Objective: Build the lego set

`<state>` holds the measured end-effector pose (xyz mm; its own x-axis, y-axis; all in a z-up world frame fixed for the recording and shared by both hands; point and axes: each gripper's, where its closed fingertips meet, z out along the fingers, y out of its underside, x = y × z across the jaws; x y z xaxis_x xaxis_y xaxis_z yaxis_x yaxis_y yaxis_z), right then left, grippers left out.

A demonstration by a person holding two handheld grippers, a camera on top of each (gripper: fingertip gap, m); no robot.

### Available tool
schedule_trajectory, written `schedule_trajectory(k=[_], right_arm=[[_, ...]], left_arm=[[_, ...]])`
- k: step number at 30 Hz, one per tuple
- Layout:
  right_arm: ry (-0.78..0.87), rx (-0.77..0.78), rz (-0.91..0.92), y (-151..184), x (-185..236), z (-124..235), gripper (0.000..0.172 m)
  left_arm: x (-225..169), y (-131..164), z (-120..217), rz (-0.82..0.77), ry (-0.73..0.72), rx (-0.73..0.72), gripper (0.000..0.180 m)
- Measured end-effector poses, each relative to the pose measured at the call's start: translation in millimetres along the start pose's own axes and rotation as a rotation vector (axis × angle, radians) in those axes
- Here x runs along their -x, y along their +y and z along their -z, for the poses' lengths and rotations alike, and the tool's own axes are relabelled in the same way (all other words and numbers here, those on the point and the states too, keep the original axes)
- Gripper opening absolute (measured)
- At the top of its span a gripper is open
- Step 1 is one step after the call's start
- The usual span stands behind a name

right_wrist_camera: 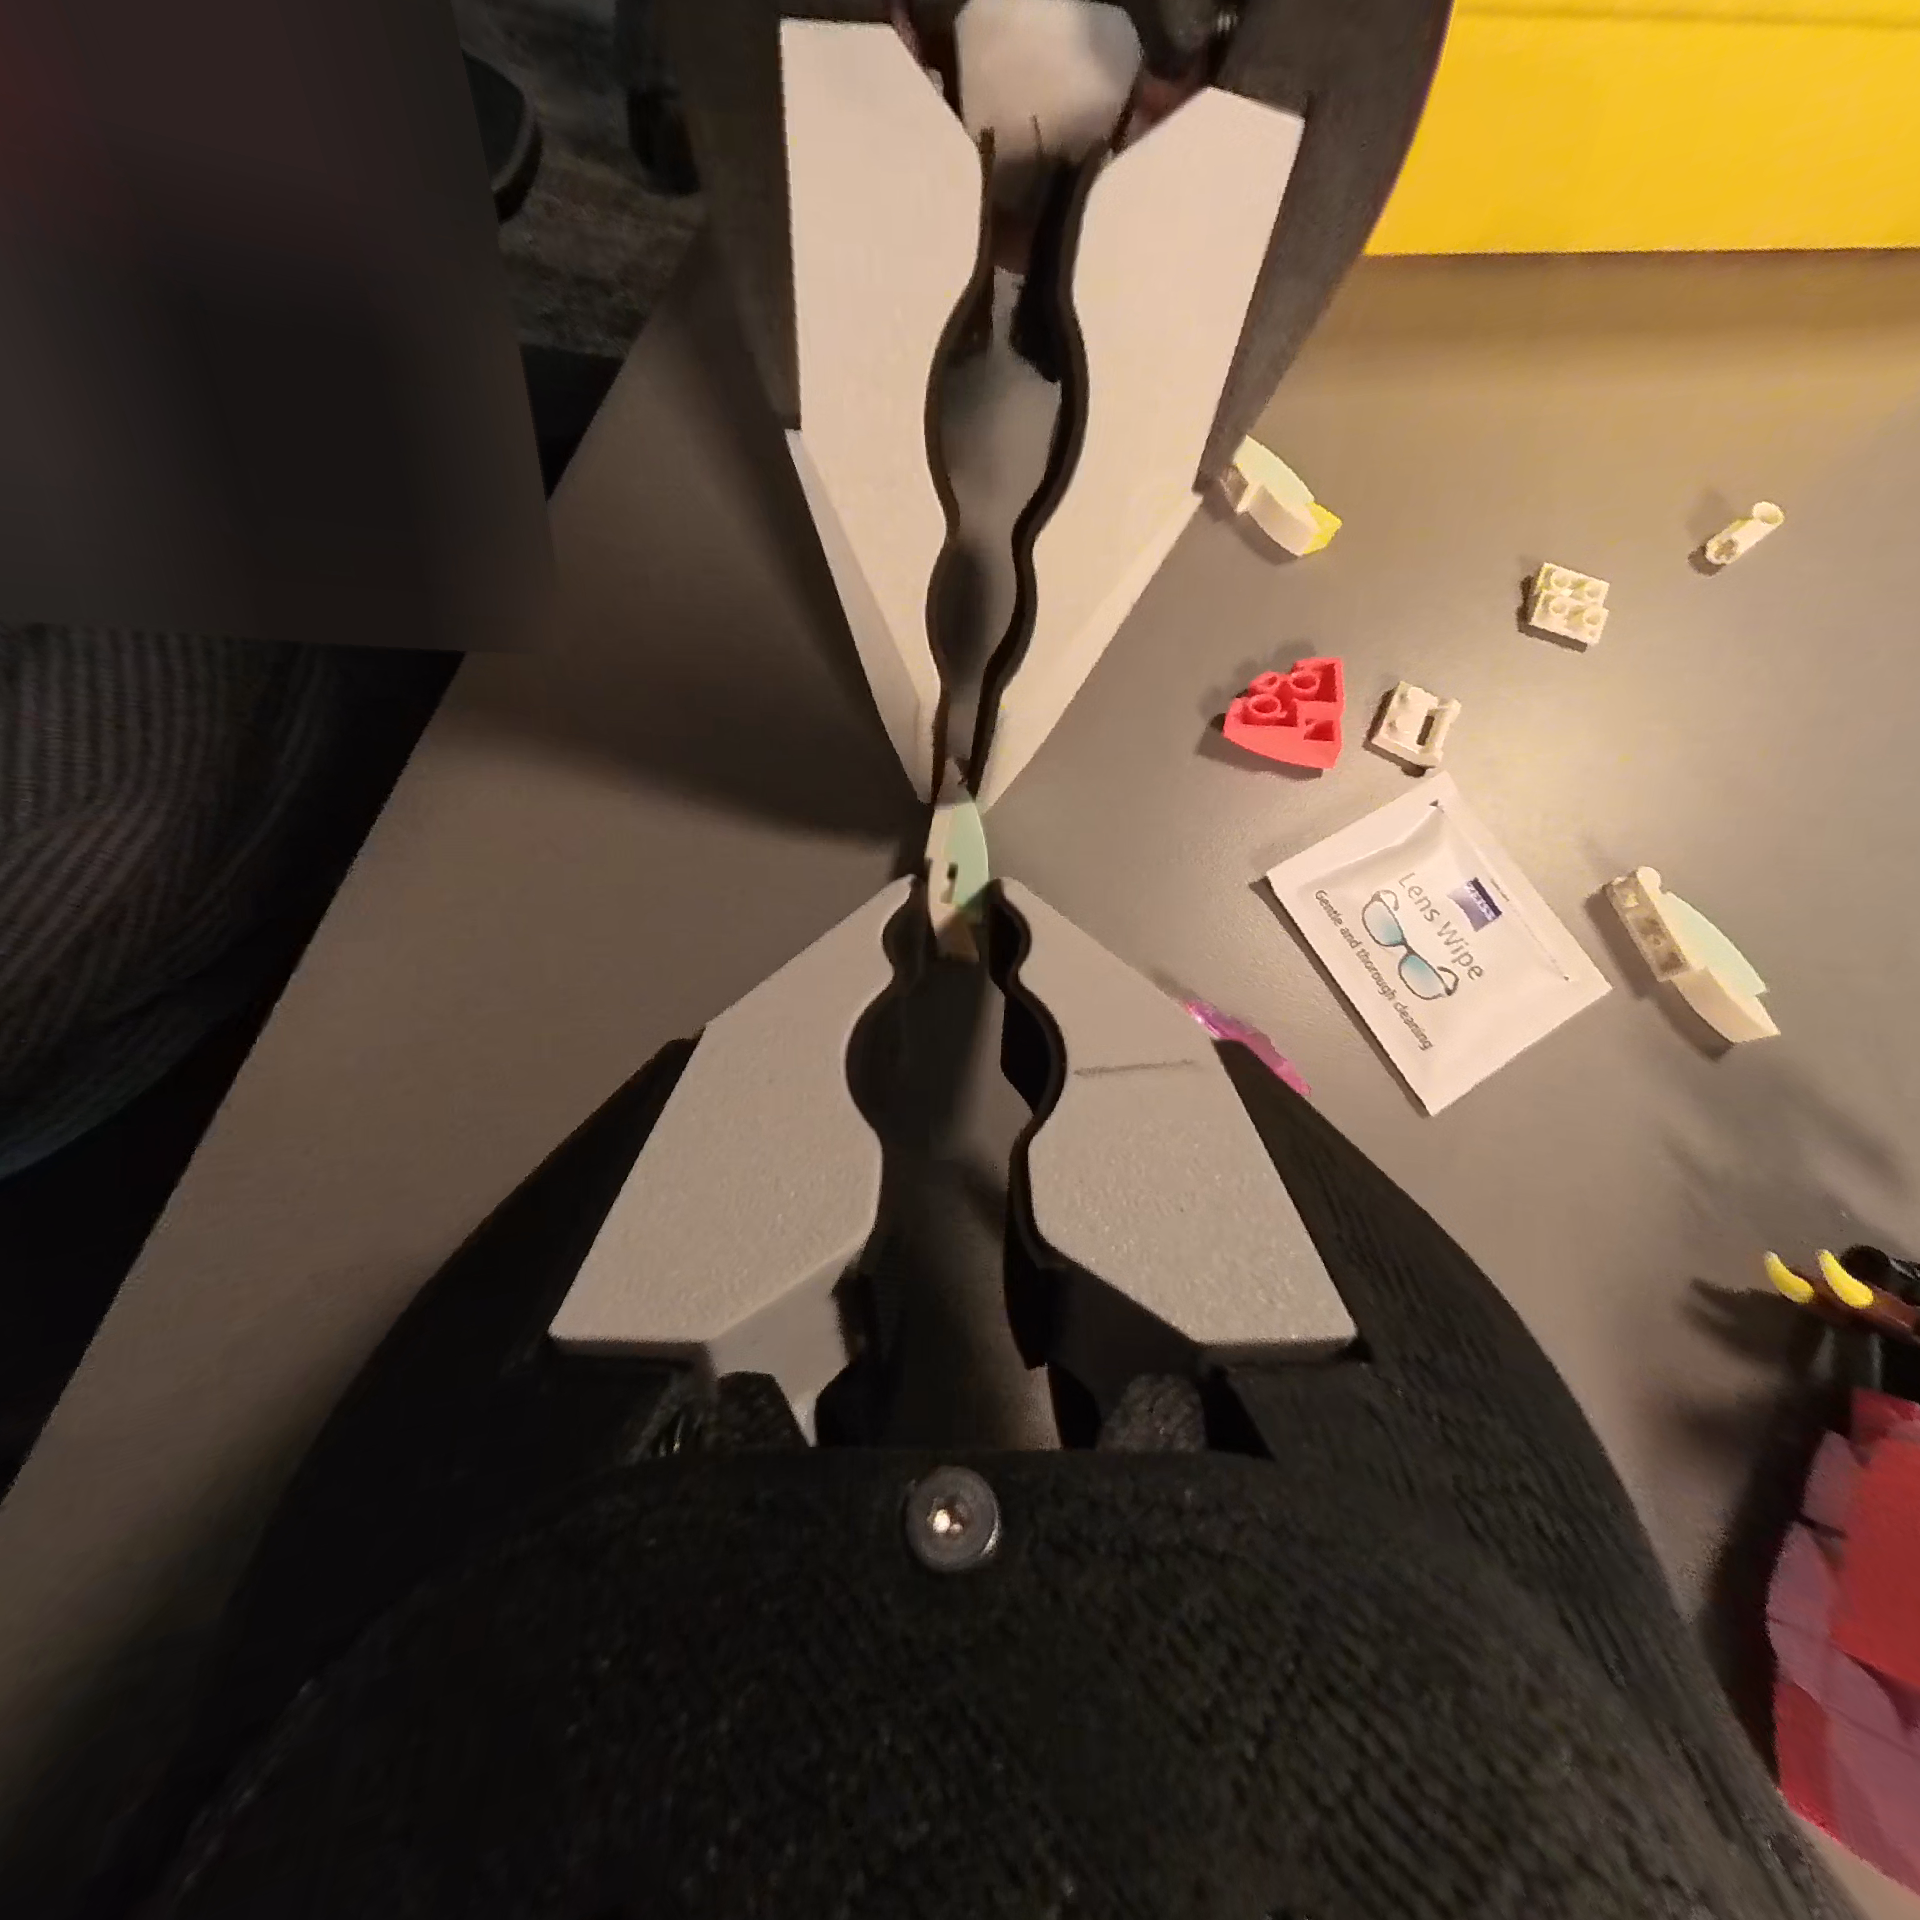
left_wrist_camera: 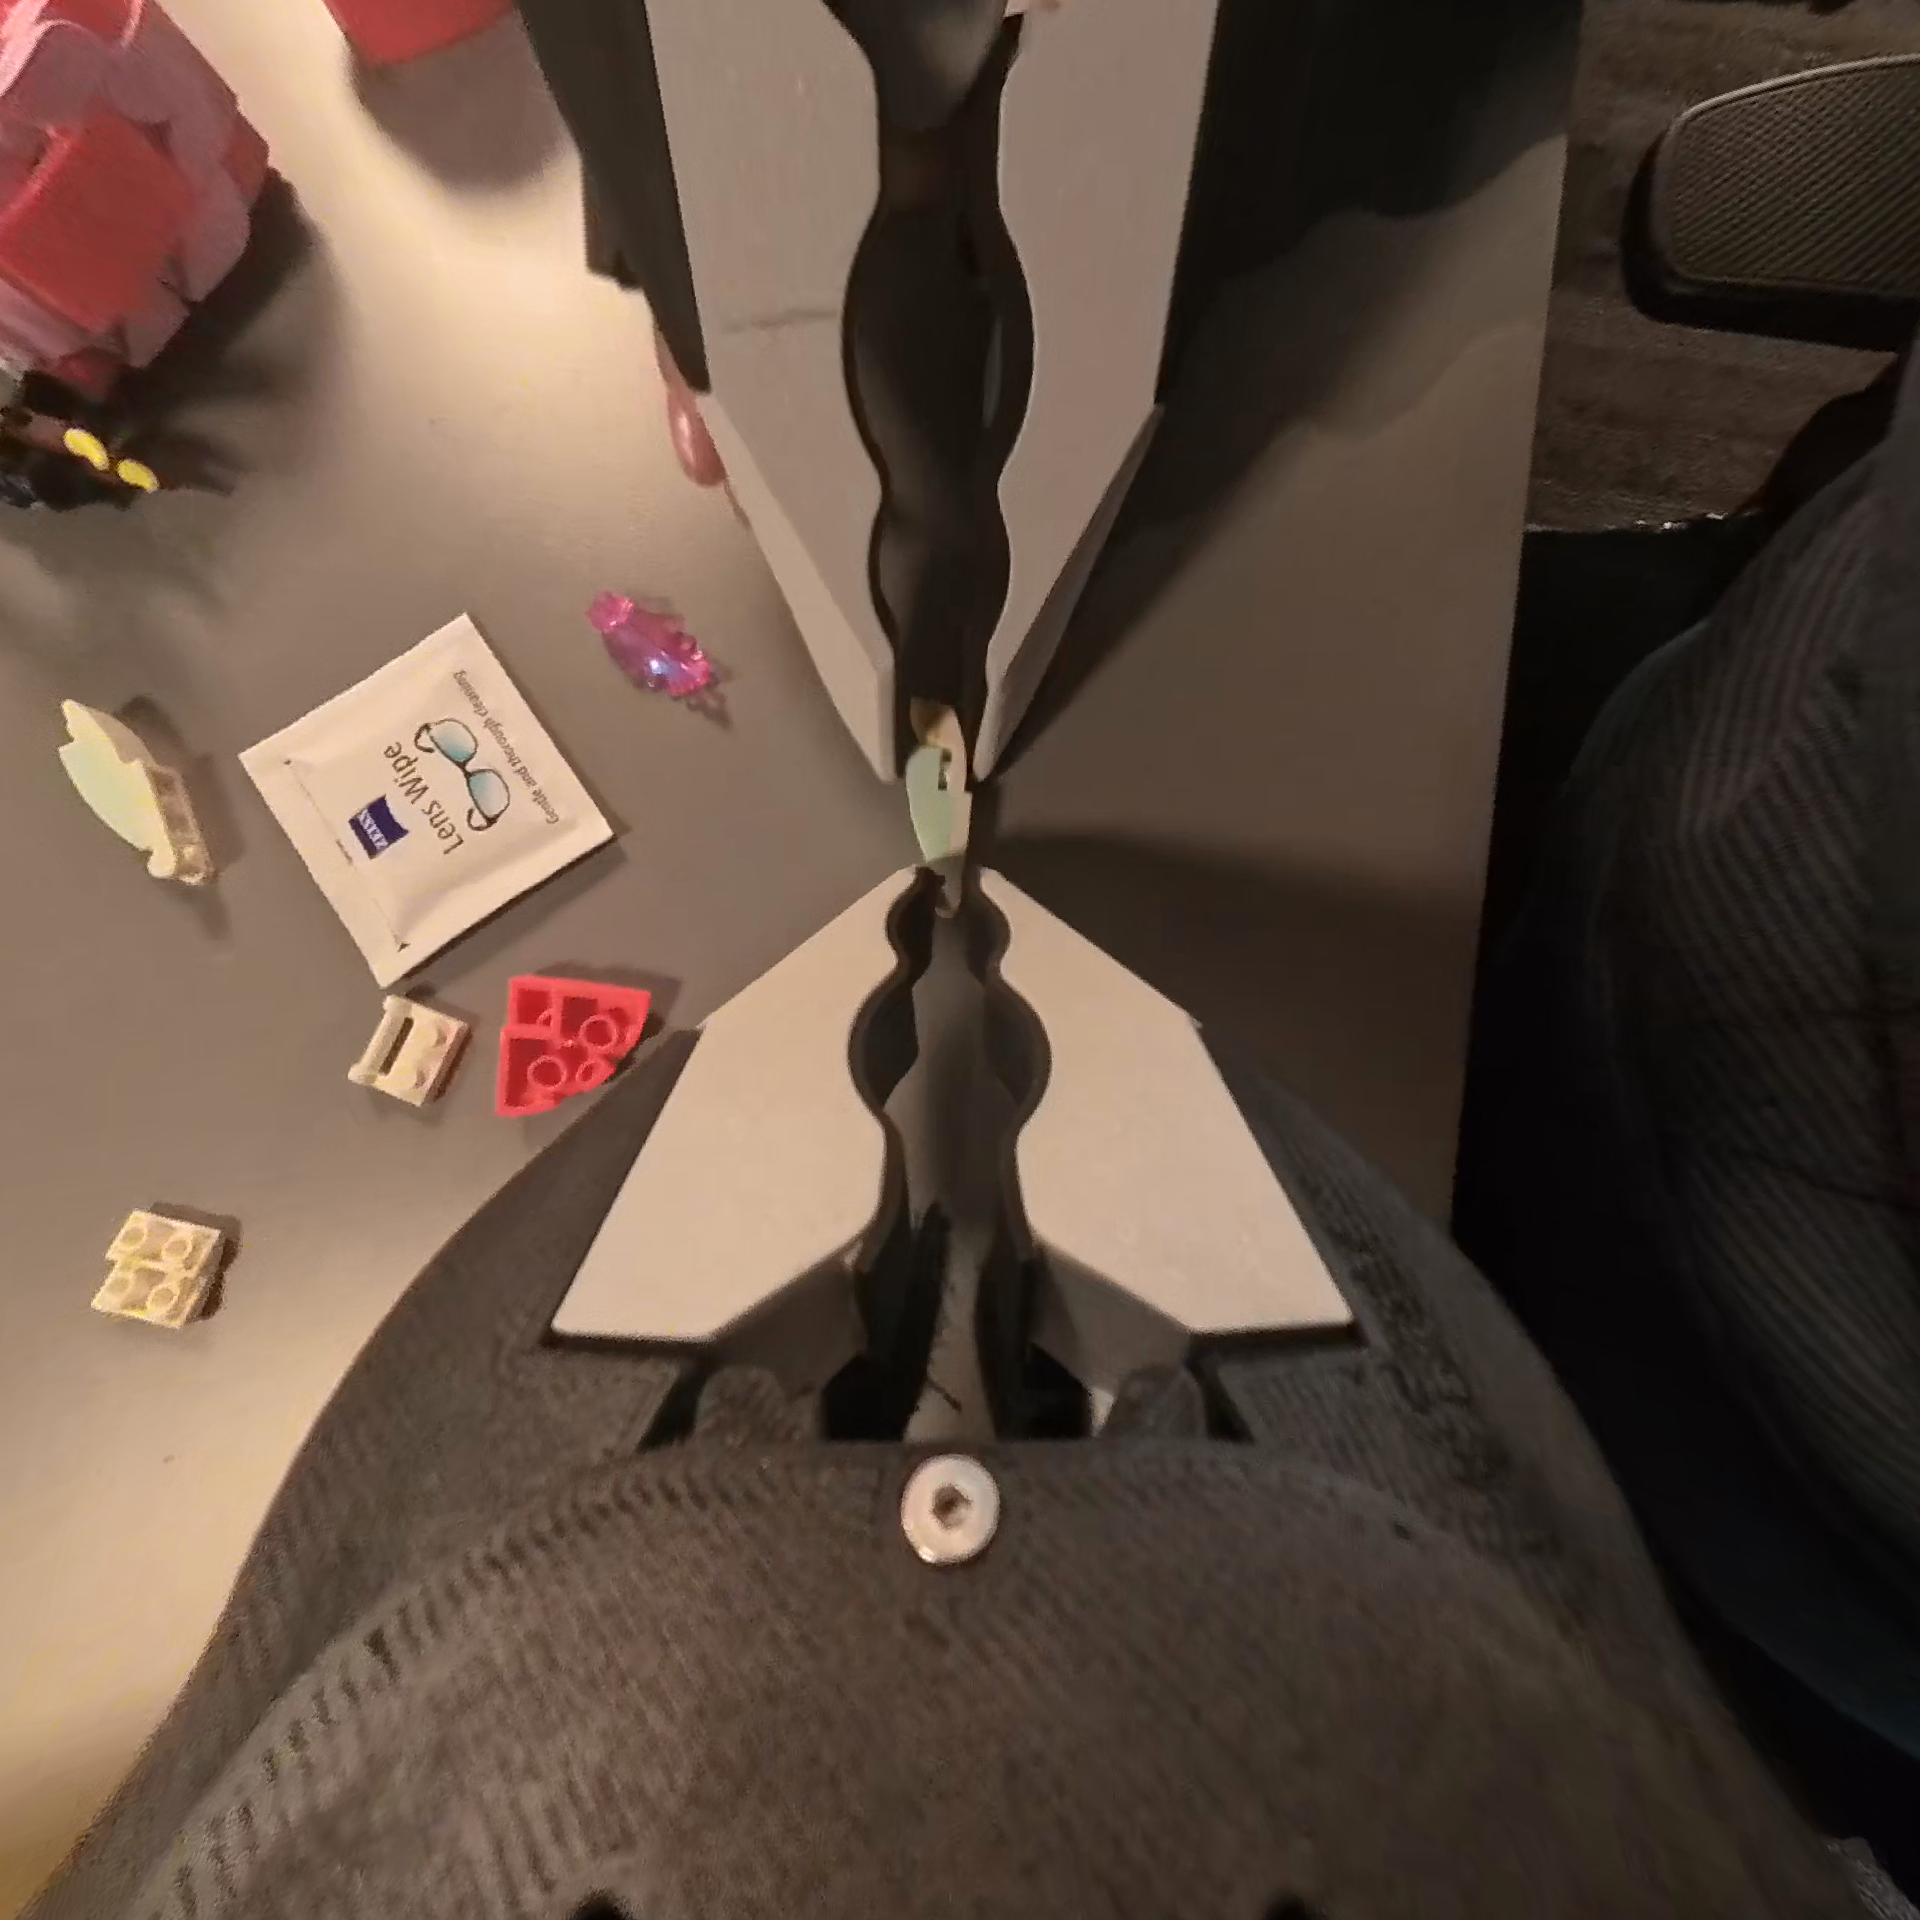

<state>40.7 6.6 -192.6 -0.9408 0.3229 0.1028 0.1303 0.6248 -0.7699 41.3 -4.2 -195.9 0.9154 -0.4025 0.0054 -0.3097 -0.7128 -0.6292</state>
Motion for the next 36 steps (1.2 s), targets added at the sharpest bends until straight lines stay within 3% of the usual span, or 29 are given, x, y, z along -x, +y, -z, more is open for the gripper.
schedule_trajectory(k=[4, 12, 16, 19, 21, 23, 29, 32, 36], right_arm=[[-0.007, -0.001, -0.001, 0, 1, -1, 0.010], [0.161, 0.069, 0.244, -8, -5, 6, 0.007], [0.204, 0.059, 0.278, -14, -8, 9, 0.007], [0.181, 0.025, 0.206, -12, -8, 6, 0.008], [0.181, -0.037, 0.187, -17, -9, 8, 0.026], [0.194, -0.112, 0.150, -24, -14, 20, 0.031], [0.548, -0.300, 0.095, -23, -75, 71, 0.031], [0.780, -0.359, 0.122, -17, -100, 97, 0.031], [0.977, -0.443, 0.083, -10, -115, 131, 0.029]], left_arm=[[-1, -1, -1, -0.069, -0.004, -0.015, 0.004], [4, -6, 5, -0.246, -0.192, -0.089, 0.004], [7, -10, 12, -0.219, -0.219, -0.116, 0.004], [8, -6, 8, -0.179, -0.219, -0.093, 0.004], [11, -2, 8, -0.123, -0.220, -0.080, 0.004], [19, 6, 7, -0.077, -0.238, -0.049, 0.004], [22, 11, 9, 0.099, -0.184, -0.066, 0.005], [25, 13, 11, 0.144, -0.187, -0.069, 0.032], [18, 11, 30, 0.162, -0.239, -0.121, 0.044]])
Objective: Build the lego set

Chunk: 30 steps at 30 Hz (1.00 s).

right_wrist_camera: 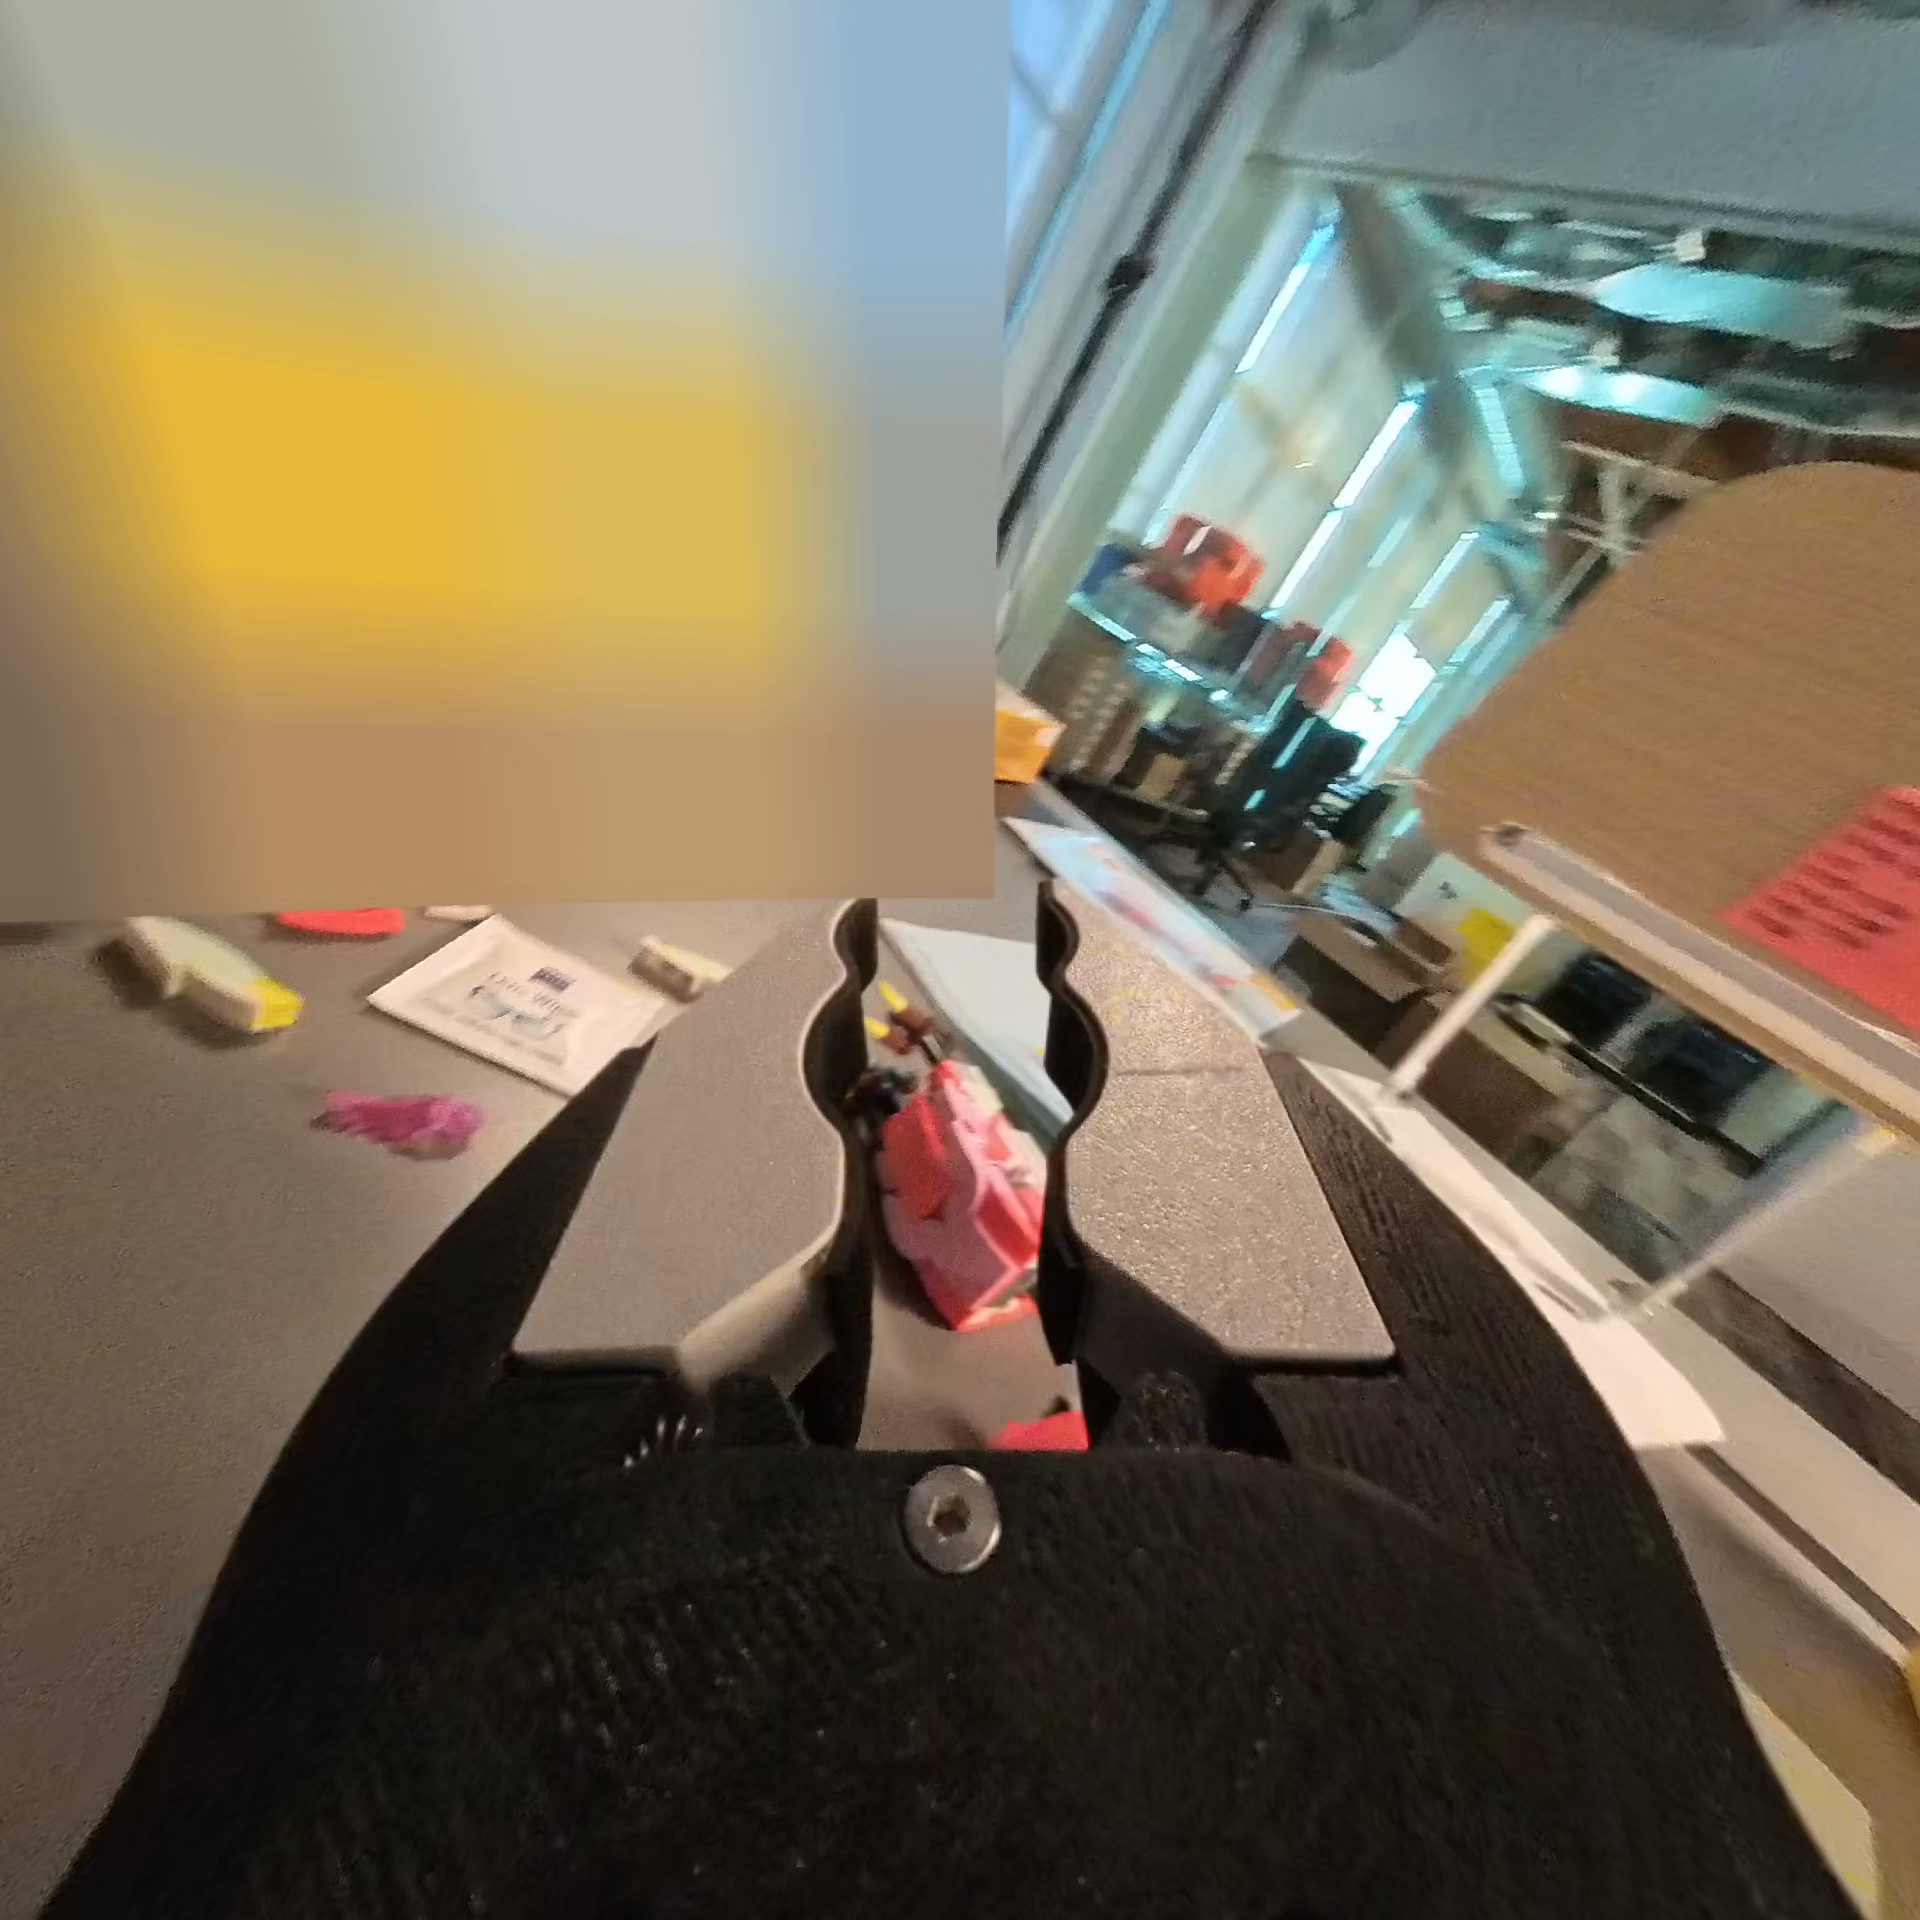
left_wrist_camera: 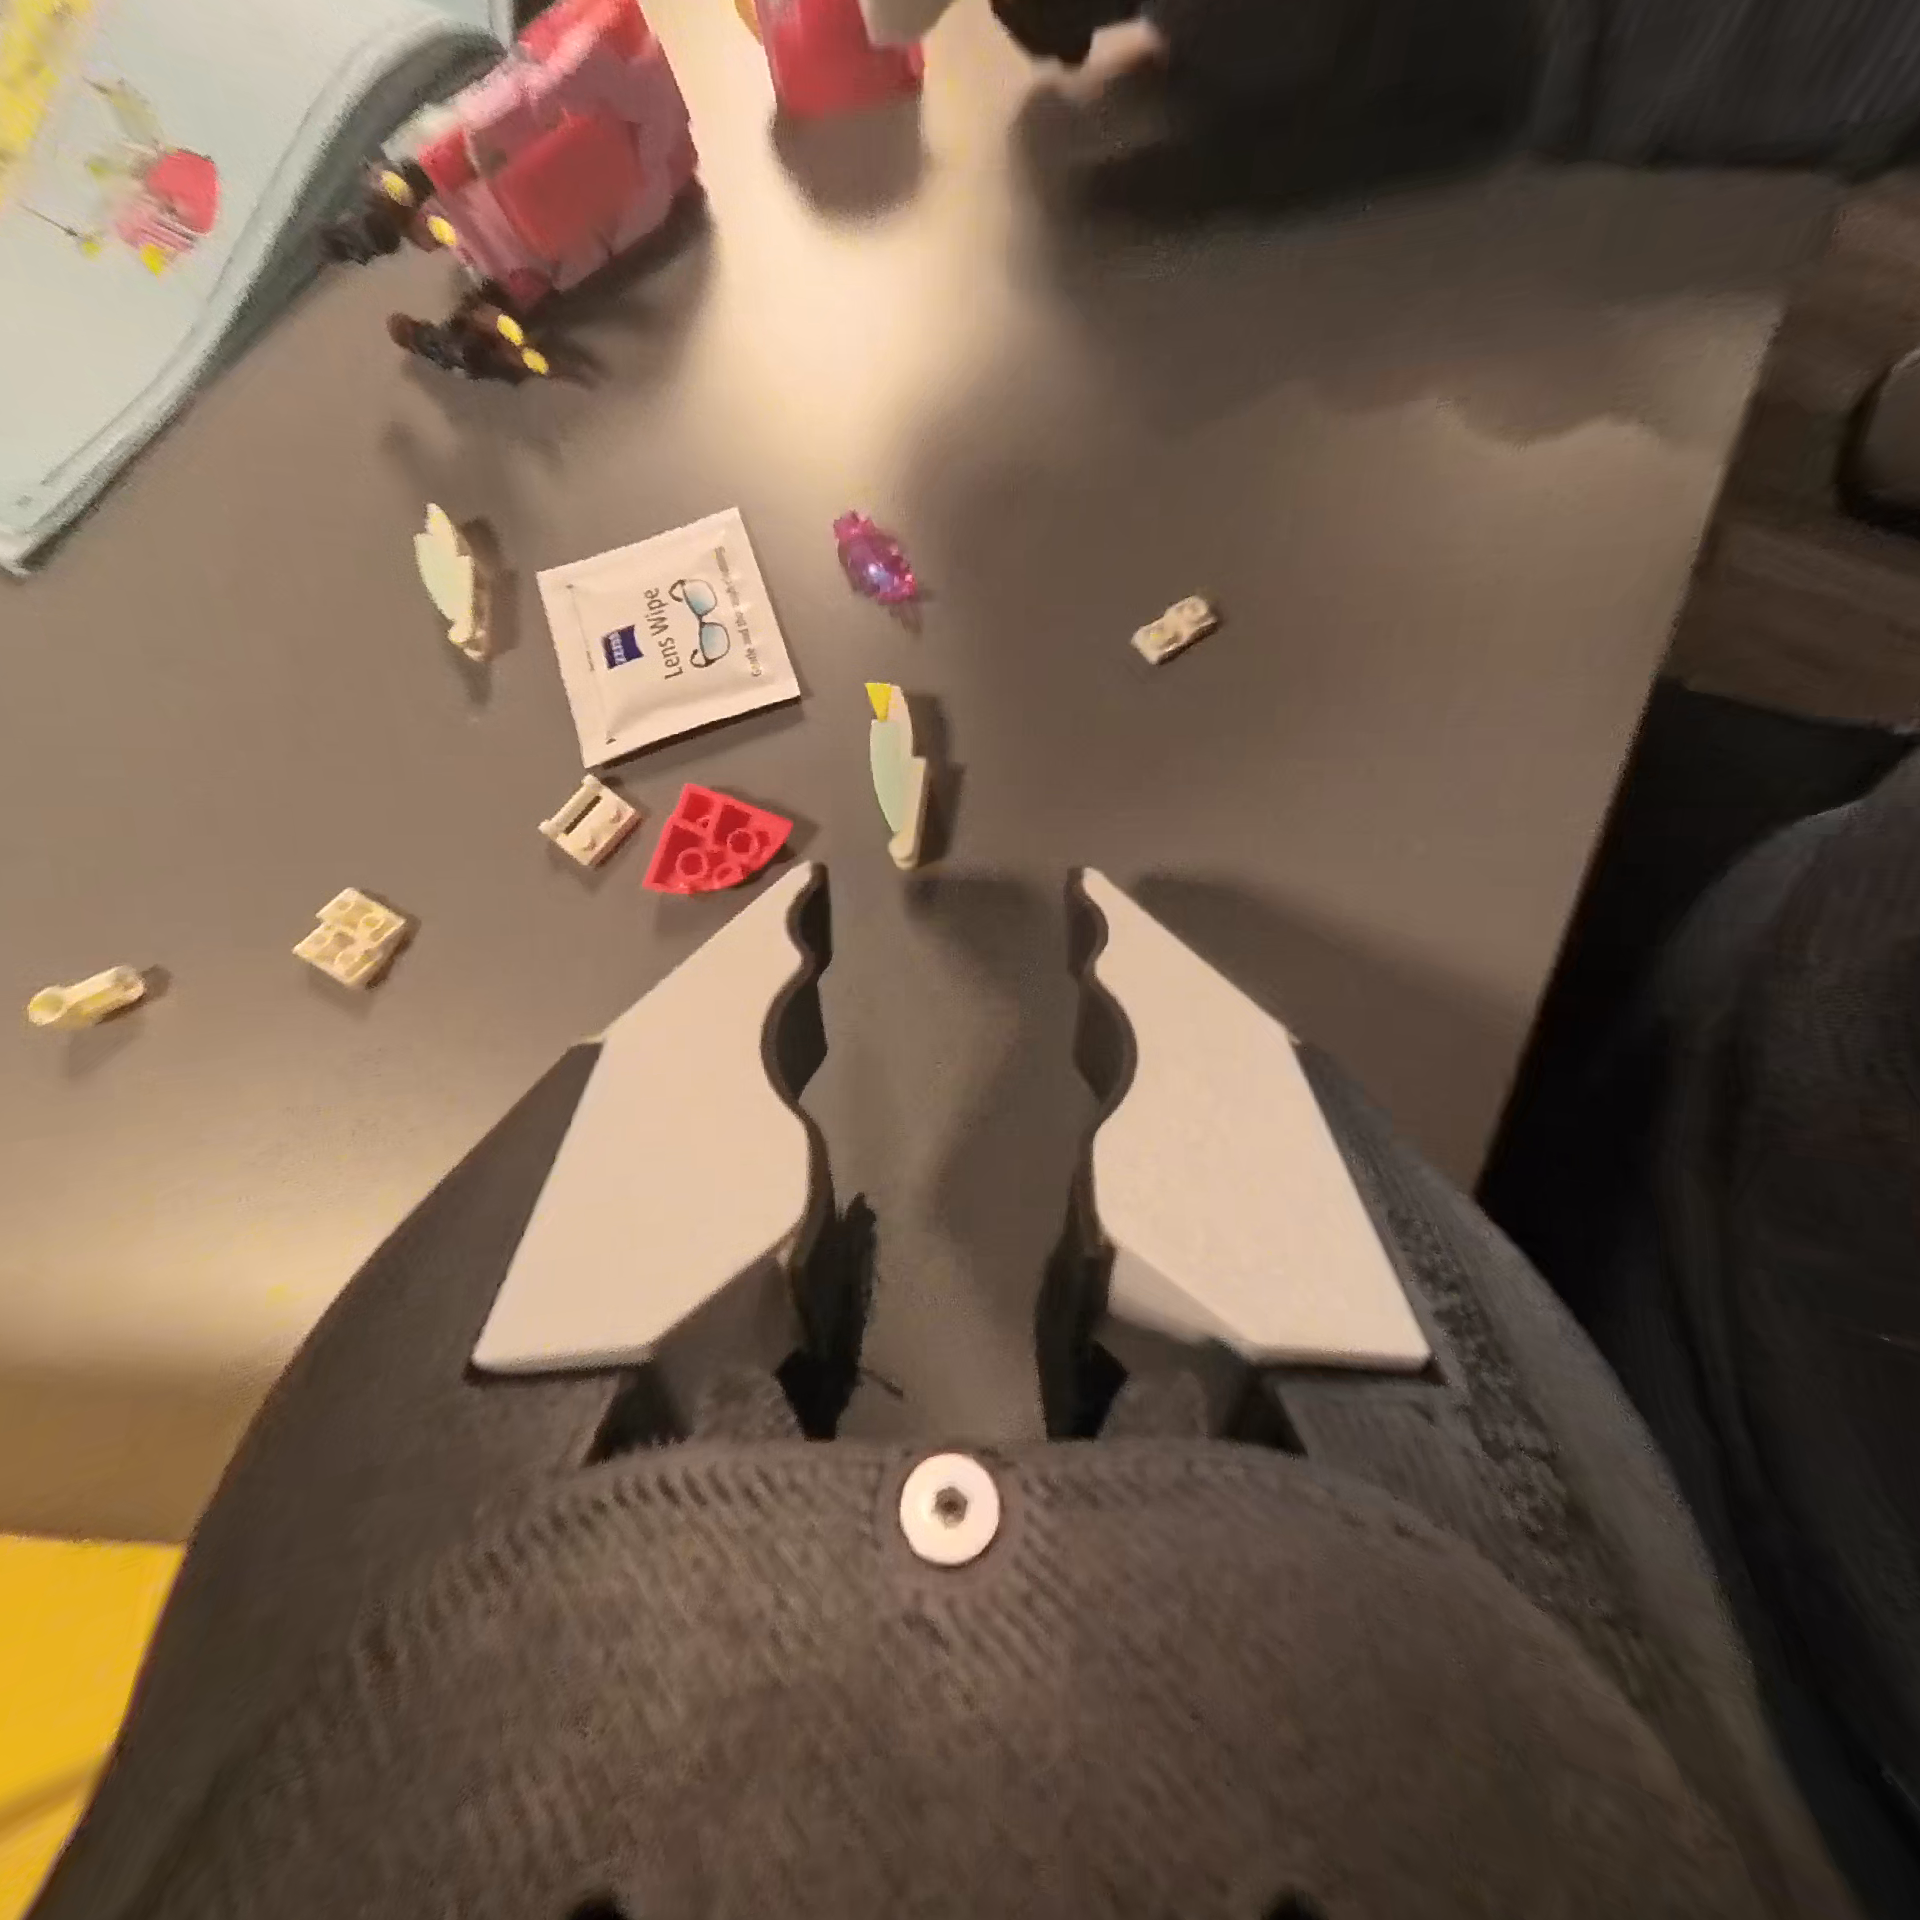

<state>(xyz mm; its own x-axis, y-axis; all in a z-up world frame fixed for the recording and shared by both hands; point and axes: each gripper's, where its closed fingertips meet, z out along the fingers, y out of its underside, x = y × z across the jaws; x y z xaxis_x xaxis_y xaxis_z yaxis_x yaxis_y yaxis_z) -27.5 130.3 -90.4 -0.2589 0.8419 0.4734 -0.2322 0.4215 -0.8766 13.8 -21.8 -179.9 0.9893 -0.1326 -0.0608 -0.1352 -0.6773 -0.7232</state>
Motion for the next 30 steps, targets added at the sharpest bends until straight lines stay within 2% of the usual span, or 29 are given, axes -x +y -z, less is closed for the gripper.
schedule_trajectory(k=[5, 9, 15, 18, 22, 30], right_arm=[[0.160, -0.046, -0.071, -3, -34, 13, 0.028], [0.219, -0.022, -0.084, 4, -45, 15, 0.026], [0.310, 0.039, -0.041, 14, -57, 16, 0.026], [0.359, 0.065, -0.038, 19, -66, 18, 0.025], [0.412, 0.098, -0.033, 25, -75, 20, 0.024], [0.455, 0.135, -0.025, 32, -83, 22, 0.020]], left_arm=[[-5, -17, 70, 0.084, -0.062, -0.245, 0.046], [20, -17, 142, 0.180, -0.207, -0.436, 0.045], [109, 29, 233, 0.347, -0.637, -0.524, 0.043], [146, 52, 267, 0.447, -0.792, -0.561, 0.040], [176, 65, 283, 0.513, -0.829, -0.593, 0.040], [193, 60, 265, 0.515, -0.761, -0.614, 0.040]])
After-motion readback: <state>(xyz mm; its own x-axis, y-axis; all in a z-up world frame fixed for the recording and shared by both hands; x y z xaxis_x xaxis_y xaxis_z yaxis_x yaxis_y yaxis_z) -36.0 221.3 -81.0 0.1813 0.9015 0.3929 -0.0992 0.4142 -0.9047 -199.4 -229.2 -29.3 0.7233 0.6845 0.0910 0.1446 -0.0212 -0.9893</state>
